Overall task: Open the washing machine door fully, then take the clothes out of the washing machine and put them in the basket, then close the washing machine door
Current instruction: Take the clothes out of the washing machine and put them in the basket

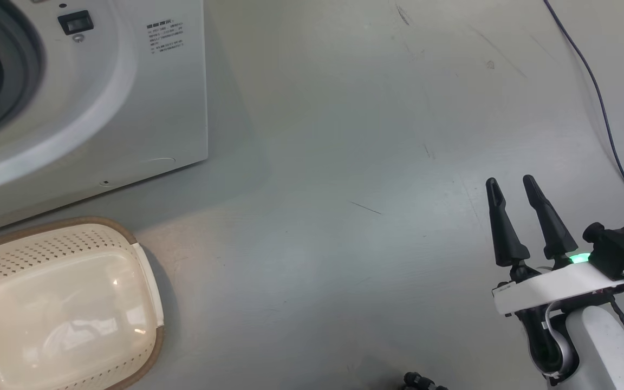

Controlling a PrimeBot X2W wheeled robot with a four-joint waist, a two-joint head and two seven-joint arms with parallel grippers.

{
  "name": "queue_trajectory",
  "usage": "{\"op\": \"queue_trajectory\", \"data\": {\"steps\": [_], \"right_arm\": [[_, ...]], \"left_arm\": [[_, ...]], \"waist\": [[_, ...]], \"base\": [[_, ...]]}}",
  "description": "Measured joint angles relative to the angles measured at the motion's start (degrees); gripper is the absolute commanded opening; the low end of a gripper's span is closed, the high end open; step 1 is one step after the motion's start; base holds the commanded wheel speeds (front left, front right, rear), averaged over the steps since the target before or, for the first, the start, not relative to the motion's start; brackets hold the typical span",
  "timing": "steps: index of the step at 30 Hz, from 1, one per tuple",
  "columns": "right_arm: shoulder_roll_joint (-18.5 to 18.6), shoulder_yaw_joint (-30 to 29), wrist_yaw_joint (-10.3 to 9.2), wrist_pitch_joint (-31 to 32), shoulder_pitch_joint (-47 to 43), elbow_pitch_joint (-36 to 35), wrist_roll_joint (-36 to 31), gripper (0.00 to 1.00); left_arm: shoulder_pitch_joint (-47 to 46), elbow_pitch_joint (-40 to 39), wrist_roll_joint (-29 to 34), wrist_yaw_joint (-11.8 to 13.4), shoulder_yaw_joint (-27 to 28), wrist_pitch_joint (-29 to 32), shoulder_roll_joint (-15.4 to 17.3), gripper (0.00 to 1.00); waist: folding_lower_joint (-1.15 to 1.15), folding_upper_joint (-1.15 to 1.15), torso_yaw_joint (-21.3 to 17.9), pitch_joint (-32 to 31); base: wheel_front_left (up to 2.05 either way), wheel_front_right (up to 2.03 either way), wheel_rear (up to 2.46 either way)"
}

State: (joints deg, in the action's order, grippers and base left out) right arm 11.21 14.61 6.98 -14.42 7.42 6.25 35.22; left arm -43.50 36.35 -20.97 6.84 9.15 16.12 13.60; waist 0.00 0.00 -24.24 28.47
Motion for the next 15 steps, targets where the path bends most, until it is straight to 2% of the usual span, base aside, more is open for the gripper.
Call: {"op": "queue_trajectory", "data": {"steps": [15], "right_arm": [[0.02, 0.55, 0.00, 0.00, 0.73, -0.09, 0.00, 1.00]], "left_arm": [[-5.60, 5.76, 5.45, 0.00, 1.82, 2.50, -0.23, 1.00]], "waist": [[0.00, 0.00, -0.81, 1.13]], "base": [[0.00, 0.00, 0.00]]}}
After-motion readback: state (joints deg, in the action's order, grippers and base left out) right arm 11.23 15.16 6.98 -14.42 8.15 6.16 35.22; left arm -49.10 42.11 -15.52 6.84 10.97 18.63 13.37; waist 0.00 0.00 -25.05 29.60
